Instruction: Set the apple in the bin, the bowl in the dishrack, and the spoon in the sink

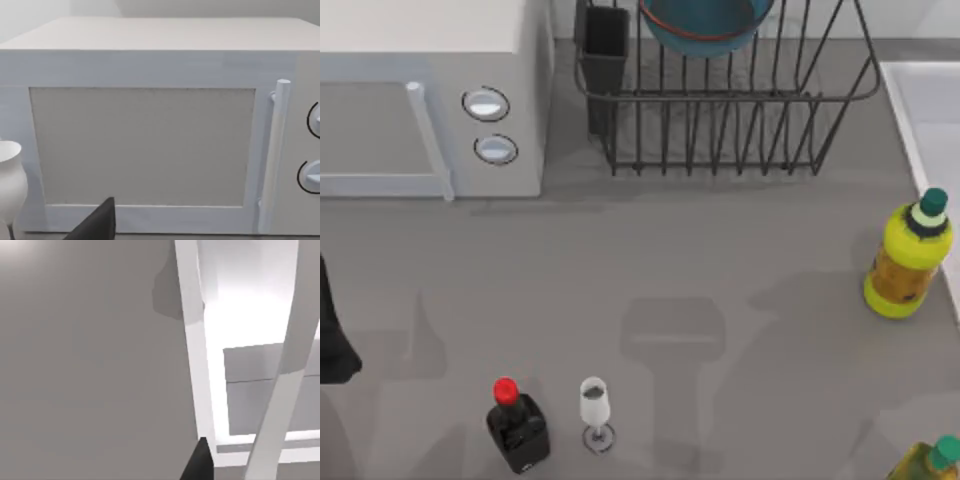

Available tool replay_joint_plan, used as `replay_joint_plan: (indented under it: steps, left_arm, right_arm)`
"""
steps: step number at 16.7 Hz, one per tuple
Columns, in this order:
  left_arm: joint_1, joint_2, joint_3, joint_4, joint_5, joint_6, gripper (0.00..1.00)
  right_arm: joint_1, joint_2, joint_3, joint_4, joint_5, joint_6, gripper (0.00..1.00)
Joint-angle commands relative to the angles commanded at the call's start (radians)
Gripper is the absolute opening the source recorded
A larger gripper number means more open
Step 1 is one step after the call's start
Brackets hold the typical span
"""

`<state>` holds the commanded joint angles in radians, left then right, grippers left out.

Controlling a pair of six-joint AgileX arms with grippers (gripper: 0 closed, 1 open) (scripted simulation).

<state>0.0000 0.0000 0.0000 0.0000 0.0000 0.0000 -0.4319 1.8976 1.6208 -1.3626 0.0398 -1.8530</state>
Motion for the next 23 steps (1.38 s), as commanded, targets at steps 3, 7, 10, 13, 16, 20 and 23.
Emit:
replay_joint_plan:
  steps: [3, 7, 10, 13, 16, 20, 23]
  left_arm:
    - [0.0, 0.0, 0.0, 0.0, 0.0, 0.0, 1.0]
    - [0.0, 0.0, 0.0, 0.0, 0.0, 0.0, 1.0]
    - [0.0, 0.0, 0.0, 0.0, 0.0, 0.0, 1.0]
    - [0.0, 0.0, 0.0, 0.0, 0.0, 0.0, 1.0]
    - [0.0, 0.0, 0.0, 0.0, 0.0, 0.0, 1.0]
    - [0.0, 0.0, 0.0, 0.0, 0.0, 0.0, 1.0]
    - [0.0, 0.0, 0.0, 0.0, 0.0, 0.0, 1.0]
  right_arm:
    - [0.061, 0.222, 0.323, -0.106, -0.003, 0.061, 0.0]
    - [0.145, 0.503, 0.734, -0.233, -0.006, 0.159, 0.0]
    - [0.205, 0.67, 0.993, -0.3, -0.006, 0.236, 0.0]
    - [0.252, 0.786, 1.178, -0.34, -0.004, 0.303, 0.0]
    - [0.278, 0.846, 1.27, -0.359, 0.0, 0.34, 0.0]
    - [0.281, 0.852, 1.279, -0.36, 0.0, 0.344, 0.0]
    - [0.276, 0.845, 1.264, -0.35, 0.0, 0.347, 0.0]
